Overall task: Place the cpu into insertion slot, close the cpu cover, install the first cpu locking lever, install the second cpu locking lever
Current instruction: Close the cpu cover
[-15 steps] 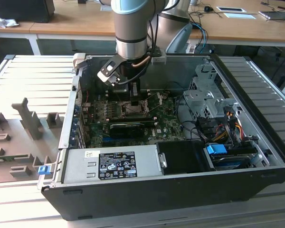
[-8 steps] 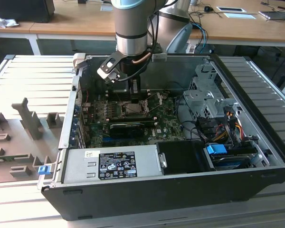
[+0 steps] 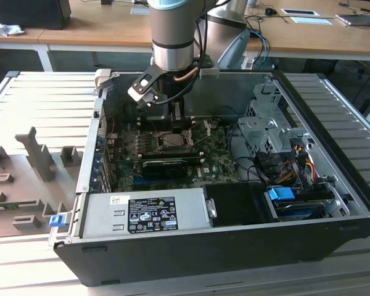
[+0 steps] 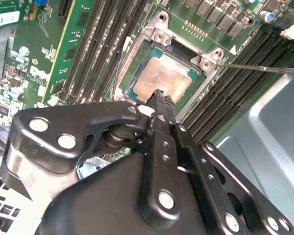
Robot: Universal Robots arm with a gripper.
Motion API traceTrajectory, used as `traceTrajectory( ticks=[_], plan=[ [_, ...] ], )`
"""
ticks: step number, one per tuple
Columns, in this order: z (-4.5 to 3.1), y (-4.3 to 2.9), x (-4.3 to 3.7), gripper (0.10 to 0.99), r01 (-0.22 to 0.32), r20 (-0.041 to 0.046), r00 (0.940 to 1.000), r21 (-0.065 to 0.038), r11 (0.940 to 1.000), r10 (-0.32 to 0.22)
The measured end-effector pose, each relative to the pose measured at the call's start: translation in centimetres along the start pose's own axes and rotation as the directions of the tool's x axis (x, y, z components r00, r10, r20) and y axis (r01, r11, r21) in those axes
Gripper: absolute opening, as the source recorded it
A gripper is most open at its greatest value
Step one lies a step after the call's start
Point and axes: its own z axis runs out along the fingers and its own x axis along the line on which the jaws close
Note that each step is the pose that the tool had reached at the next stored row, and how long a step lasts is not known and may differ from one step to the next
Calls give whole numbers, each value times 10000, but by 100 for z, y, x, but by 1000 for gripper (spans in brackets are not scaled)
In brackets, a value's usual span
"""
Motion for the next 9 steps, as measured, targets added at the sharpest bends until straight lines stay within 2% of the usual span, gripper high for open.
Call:
traceTrajectory(
  ticks=[9],
  plan=[
    [-100, 8, 1, 106, 2, 31, 10000, -1, 10000, -2]
  ],
)
